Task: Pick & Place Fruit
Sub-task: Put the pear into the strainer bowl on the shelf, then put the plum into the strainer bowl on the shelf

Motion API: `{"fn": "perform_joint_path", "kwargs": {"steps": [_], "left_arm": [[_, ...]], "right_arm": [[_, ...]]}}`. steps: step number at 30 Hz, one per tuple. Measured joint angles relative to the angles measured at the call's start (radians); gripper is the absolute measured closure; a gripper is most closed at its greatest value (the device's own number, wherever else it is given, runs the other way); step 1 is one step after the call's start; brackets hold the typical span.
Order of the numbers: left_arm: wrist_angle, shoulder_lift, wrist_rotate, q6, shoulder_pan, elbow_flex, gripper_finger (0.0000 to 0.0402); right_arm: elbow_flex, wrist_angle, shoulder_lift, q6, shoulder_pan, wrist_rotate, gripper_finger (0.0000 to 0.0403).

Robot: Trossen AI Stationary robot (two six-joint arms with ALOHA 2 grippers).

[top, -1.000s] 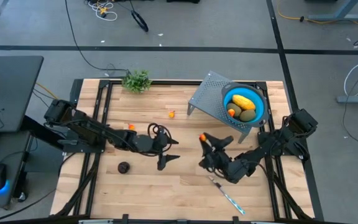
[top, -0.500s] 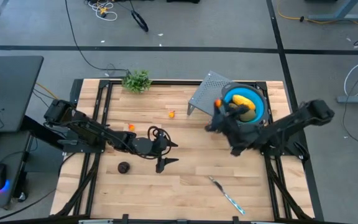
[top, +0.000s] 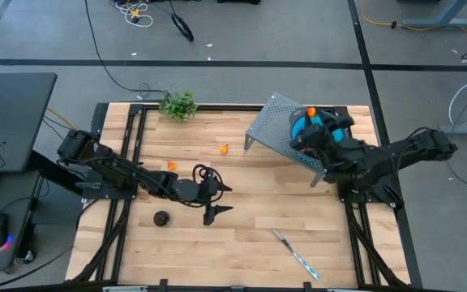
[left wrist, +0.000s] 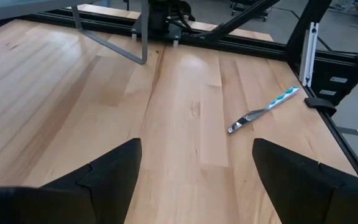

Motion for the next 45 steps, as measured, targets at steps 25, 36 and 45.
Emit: {"fn": "perform_joint_path", "kwargs": {"steps": [25, 36, 45], "left_arm": [[0.023, 0.000, 0.000, 0.009, 0.000, 0.000, 0.0084], [-0.007, 0.000, -0.028, 0.054, 0.000, 0.000, 0.0084], [-0.029, 0.000, -0.200, 0.138, 0.000, 0.000, 0.0084]], "right_arm": [[-0.110, -0.810, -0.390, 0.763, -0.145, -0.643, 0.0248], [-0.110, -0.919, -0.462, 0.864, -0.145, -0.781, 0.0234], [-0.110, -0.976, -0.462, 0.943, -0.145, -0.745, 0.0161]]}}
